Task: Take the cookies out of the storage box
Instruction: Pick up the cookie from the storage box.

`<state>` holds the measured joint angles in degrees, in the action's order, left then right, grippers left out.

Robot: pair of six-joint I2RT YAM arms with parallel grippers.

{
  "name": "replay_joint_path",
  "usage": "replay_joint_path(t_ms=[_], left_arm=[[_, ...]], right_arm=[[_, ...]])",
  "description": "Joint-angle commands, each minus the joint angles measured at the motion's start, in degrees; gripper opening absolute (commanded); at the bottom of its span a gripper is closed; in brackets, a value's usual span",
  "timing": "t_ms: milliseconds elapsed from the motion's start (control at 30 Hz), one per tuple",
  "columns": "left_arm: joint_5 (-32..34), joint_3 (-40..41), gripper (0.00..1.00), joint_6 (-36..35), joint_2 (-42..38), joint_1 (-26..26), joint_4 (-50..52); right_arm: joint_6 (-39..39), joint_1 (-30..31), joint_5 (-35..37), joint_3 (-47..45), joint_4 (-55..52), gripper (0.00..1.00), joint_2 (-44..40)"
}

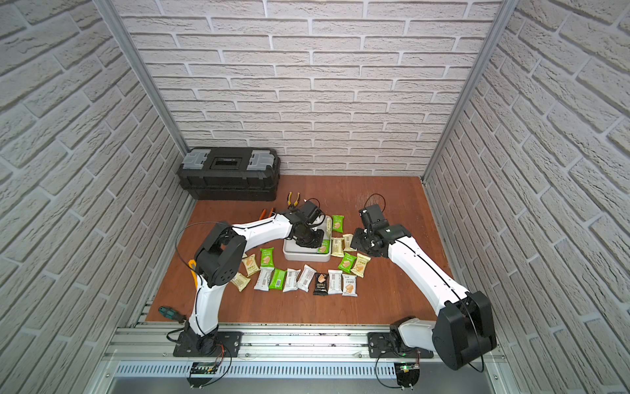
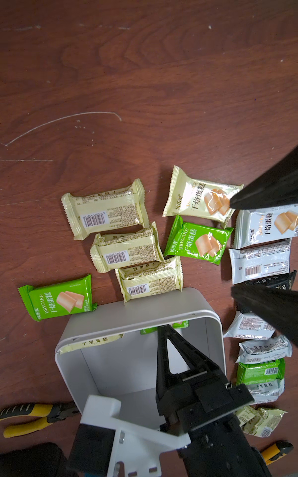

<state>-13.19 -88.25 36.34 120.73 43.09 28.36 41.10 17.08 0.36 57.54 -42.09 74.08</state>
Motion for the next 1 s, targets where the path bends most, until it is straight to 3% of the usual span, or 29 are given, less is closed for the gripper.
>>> replay_joint_path(t_ms=[0, 567, 967], left_arm=[[-0.38, 0.69, 0.03, 0.3, 1.02, -0.11, -0.95], [5.15, 7.17, 0.0, -0.14, -10.01, -0.88, -6.61], [7.12, 12.12, 0.0, -2.52, -22.01, -1.98, -1.55]], right_arm=[[-1.06, 0.2, 0.6, -0.06, -0.71, 0.52, -0.66], [-1.87, 0.14, -0.25, 0.38, -0.46, 0.52, -0.05], [-3.03, 0.15, -3.07, 1.69, 1.39, 0.51, 3.12]])
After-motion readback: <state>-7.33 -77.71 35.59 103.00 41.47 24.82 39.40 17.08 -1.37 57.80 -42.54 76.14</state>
